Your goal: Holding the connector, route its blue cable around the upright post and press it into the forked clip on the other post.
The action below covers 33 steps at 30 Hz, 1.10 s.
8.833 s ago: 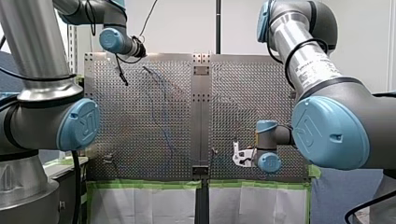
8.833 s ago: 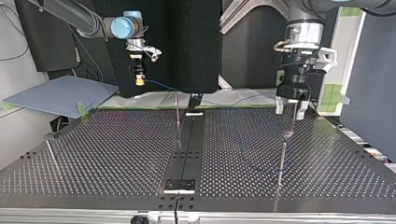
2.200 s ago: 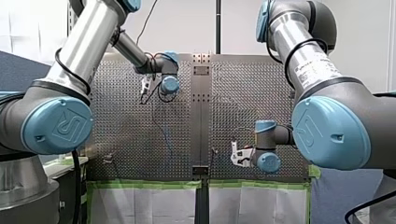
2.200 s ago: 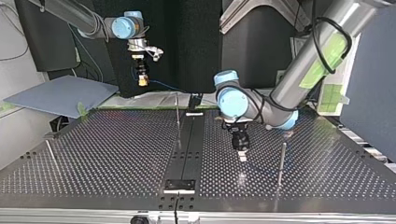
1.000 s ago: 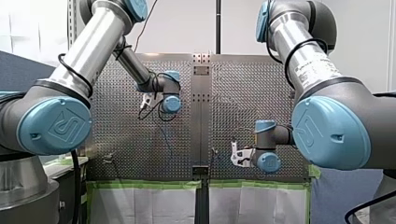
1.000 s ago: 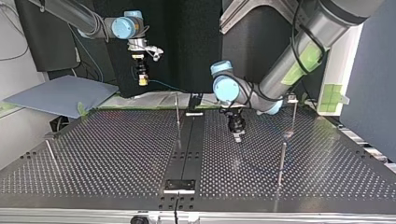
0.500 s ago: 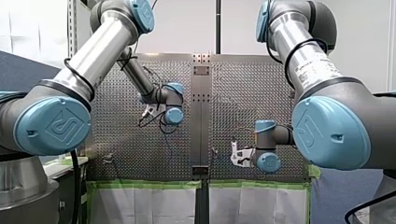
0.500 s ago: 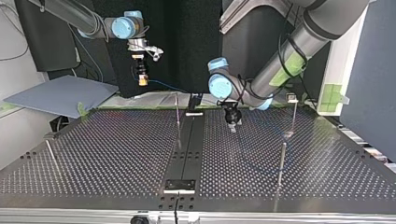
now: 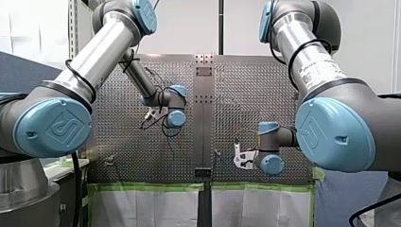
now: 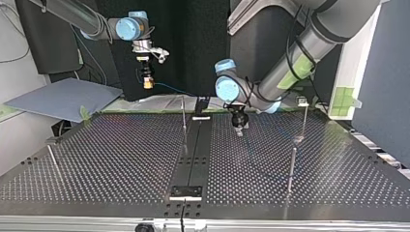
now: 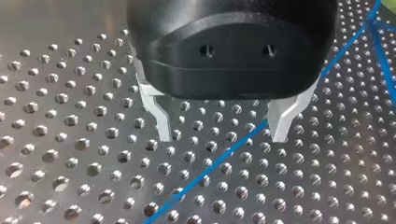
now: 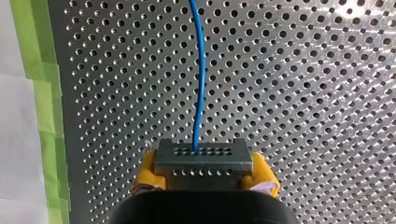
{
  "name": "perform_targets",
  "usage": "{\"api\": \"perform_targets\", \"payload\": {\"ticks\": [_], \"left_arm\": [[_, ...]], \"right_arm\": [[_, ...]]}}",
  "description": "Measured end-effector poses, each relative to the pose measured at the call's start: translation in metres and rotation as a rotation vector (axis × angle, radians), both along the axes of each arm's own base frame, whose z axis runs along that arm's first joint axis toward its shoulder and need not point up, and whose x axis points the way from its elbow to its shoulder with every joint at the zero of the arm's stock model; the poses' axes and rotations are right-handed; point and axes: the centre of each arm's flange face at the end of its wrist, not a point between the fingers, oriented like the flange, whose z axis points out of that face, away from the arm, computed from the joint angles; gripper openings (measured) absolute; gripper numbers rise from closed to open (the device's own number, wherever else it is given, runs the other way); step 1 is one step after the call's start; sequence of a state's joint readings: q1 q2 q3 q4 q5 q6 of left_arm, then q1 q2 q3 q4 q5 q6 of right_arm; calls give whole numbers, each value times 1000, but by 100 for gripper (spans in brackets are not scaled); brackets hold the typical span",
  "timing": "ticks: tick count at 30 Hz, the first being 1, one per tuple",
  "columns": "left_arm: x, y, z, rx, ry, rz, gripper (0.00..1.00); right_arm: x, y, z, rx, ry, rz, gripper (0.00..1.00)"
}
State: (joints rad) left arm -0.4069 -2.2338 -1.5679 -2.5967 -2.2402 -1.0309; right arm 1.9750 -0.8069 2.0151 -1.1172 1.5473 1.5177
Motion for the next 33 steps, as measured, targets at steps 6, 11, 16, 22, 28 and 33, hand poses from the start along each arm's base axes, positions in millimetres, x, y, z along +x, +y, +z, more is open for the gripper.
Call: {"api": "perform_targets", "payload": {"ticks": [6, 11, 16, 22, 28, 33], "left_arm": [[-2, -2, -26, 21, 36, 4, 100], [-1, 1, -36, 27, 48, 12, 100], [0, 0, -50, 35, 63, 5, 100], [-1, -2, -76, 48, 96, -7, 100], [-4, -5, -103, 57, 135, -25, 100], [-7, -6, -114, 55, 157, -45, 100]], "right_arm": [[0, 0, 0, 0, 0, 1, 0], [0, 0, 0, -1, -2, 0, 0], [0, 0, 0, -1, -1, 1, 0], [0, 0, 0, -1, -2, 1, 0], [0, 0, 0, -2, -2, 1, 0], [0, 0, 0, -2, -4, 1, 0]]}}
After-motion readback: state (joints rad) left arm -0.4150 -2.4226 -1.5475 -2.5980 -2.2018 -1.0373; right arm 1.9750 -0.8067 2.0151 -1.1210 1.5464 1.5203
